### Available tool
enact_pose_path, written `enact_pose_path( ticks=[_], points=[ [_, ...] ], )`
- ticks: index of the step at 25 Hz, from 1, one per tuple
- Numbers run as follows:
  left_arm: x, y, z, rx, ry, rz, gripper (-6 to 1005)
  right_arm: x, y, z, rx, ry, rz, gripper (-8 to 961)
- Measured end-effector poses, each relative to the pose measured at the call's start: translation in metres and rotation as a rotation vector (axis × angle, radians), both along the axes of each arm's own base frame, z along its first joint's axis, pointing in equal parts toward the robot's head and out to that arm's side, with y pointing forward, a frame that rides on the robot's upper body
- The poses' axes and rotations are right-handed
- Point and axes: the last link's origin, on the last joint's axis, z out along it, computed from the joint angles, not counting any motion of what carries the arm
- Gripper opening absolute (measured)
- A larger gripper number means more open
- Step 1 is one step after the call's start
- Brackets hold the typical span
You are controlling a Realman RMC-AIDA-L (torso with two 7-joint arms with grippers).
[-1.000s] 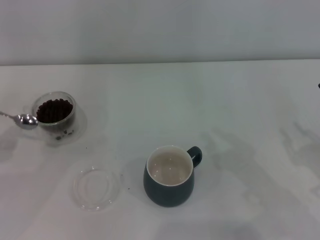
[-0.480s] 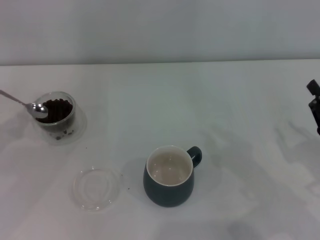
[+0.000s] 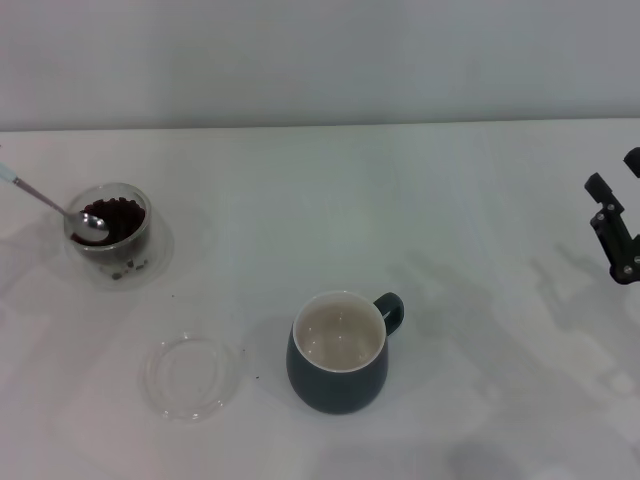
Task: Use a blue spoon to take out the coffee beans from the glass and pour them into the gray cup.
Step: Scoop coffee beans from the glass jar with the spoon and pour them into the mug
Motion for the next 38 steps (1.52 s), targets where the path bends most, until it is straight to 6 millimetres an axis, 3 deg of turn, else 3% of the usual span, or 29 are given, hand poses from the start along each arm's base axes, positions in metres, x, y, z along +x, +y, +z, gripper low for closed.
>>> enact_pose_path(
  ticks=[18,26,38],
  points=[
    [0.009,0.02,-0.013,-0.047,0.071,0.027,124,-0.002,0.004,-0.011,-0.054,-0.018,-0.008,415],
    [0.012,0.019,-0.026,-0.056,0.008,0.058,125,-0.002,0.006,-0.013,-0.065,-0.022,-0.014,415],
    [-0.001,0.011,-0.029,-0.032,0.001,0.126,125,-0.004,0.009,-0.014,-0.066,-0.02,-0.015,417]
  ],
)
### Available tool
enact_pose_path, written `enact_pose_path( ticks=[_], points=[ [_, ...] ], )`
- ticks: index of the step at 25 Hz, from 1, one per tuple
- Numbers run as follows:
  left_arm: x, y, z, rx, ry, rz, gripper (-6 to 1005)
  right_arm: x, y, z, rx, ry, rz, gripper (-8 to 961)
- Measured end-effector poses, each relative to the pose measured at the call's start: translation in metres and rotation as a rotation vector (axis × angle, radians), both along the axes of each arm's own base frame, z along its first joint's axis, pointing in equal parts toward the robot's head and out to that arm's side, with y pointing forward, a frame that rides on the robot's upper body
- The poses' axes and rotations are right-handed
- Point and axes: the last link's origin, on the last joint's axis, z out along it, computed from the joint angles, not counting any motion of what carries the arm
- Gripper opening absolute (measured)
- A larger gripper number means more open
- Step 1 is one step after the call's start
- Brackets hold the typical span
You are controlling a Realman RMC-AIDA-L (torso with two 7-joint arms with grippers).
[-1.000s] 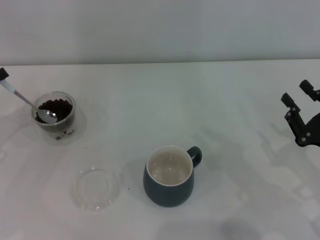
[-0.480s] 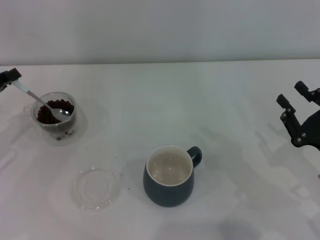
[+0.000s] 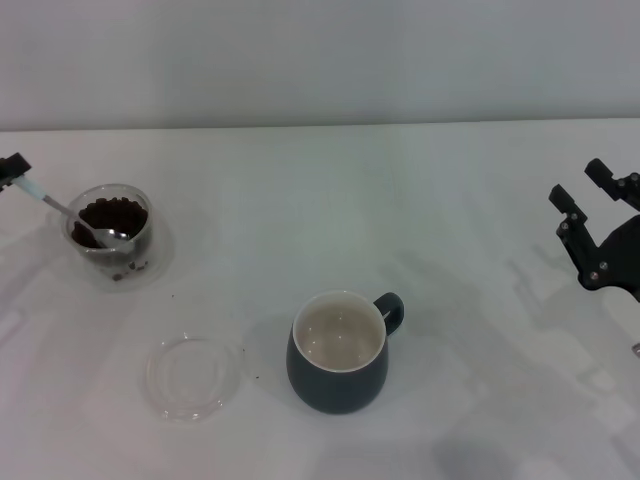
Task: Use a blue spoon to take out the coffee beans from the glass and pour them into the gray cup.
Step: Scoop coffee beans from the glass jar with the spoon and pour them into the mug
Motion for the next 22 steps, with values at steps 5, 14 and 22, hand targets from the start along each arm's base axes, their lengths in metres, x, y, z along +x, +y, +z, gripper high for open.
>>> enact_pose_path(
  ticks=[5,14,22],
  points=[
    [-0.007,-0.002,0.015,0.027,0.039,0.002,124,-0.003,0.007,-0.002,-0.007,-0.006,0.003,417],
    [-0.008,0.004,0.016,0.036,0.065,0.025,123,-0.007,0.011,-0.002,-0.008,-0.001,0.017,418],
    [-0.006,0.007,0.003,0.011,0.042,0.059,123,-0.01,0.012,-0.002,-0.008,0.009,0.025,419]
  ],
)
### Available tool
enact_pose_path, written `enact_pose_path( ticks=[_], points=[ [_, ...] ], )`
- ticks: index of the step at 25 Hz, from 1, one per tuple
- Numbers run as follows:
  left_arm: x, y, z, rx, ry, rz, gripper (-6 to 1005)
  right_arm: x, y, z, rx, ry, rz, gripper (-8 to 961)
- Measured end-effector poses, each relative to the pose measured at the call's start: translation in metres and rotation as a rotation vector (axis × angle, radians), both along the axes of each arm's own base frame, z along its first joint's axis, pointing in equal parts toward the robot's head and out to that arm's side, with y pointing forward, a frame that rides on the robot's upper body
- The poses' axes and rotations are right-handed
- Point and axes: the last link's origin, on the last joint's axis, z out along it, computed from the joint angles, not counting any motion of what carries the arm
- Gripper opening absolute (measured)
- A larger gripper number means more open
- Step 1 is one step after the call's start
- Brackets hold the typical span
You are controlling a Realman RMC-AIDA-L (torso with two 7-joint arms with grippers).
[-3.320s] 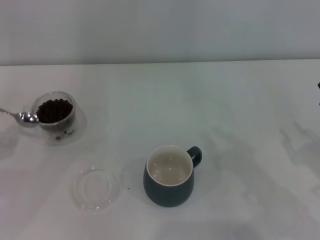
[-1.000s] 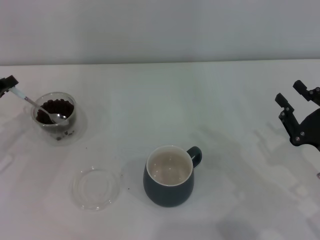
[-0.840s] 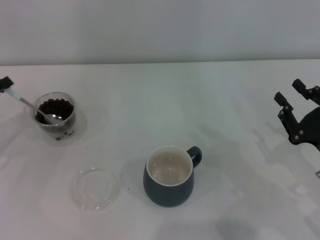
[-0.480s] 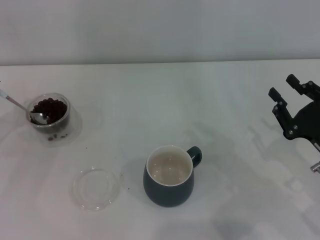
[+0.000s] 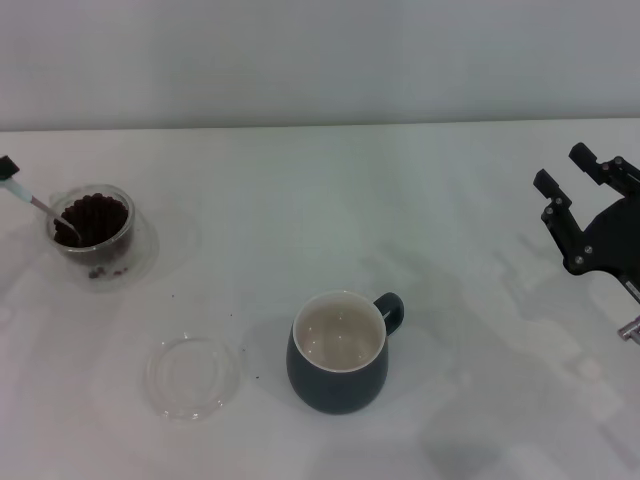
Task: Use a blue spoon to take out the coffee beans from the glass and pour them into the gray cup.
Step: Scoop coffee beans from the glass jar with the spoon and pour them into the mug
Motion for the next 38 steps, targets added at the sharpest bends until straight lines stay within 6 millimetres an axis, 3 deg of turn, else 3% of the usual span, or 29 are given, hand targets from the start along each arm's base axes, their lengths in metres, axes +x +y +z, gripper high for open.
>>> enact_pose_path(
  ticks=[7,18,38],
  points=[
    [-0.006,-0.009,-0.008,0.019,-0.074,0.057,124,-0.002,0.0,0.0,0.002,0.005,0.006,420],
    [-0.021,-0.03,-0.005,0.078,-0.193,0.115,124,-0.003,0.002,0.0,0.003,0.007,0.011,421],
    [-0.024,-0.038,0.004,0.149,-0.305,0.124,124,-0.003,0.003,0.001,0.008,0.005,0.004,423]
  ],
)
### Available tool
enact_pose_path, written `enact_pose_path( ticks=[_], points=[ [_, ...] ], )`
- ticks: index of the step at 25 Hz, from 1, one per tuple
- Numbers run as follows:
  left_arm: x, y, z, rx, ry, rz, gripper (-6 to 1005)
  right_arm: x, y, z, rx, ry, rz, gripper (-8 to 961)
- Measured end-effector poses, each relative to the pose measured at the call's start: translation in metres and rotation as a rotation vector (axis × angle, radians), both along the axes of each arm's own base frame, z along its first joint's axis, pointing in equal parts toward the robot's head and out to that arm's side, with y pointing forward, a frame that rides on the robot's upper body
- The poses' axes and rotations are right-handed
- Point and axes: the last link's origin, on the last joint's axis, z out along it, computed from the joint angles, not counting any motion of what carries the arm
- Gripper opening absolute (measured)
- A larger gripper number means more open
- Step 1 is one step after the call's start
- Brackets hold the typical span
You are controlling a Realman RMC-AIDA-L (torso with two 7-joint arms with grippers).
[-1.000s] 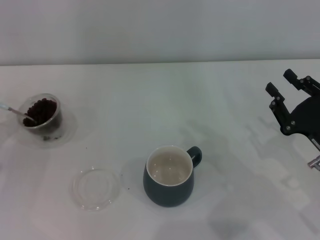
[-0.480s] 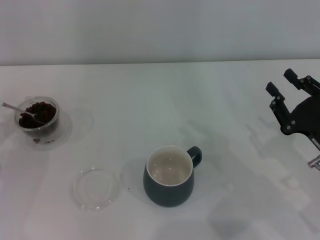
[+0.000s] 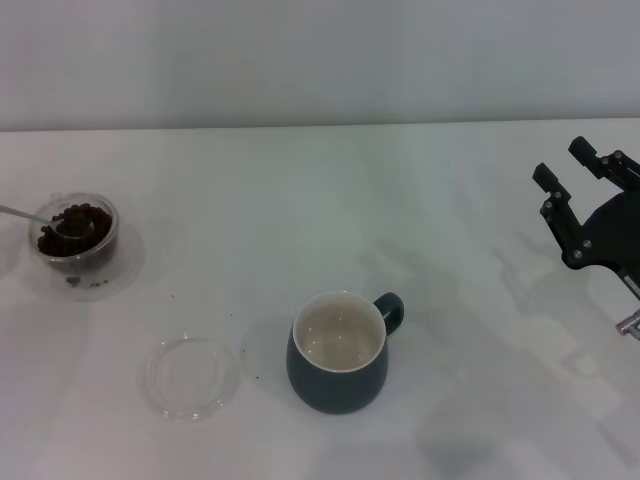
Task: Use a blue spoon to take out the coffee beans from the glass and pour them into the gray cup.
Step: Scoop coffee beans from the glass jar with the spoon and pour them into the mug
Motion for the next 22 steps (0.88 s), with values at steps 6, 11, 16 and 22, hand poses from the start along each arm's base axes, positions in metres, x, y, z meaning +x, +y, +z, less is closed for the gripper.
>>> enact_pose_path(
  ticks=[6,11,16,22],
  points=[
    [-0.002,-0.005,0.001,0.011,-0.007,0.0,125,-0.002,0.002,0.0,0.002,-0.003,0.008,423],
    [0.001,-0.009,0.001,0.016,0.005,-0.04,125,-0.003,0.004,0.001,0.004,-0.003,0.013,424],
    [0.007,-0.014,0.0,0.018,0.026,-0.106,124,-0.004,0.005,0.001,0.003,-0.005,0.018,424],
    [0.015,-0.017,-0.002,0.017,0.017,-0.163,125,-0.005,0.006,0.001,0.003,-0.005,0.022,425]
  ],
)
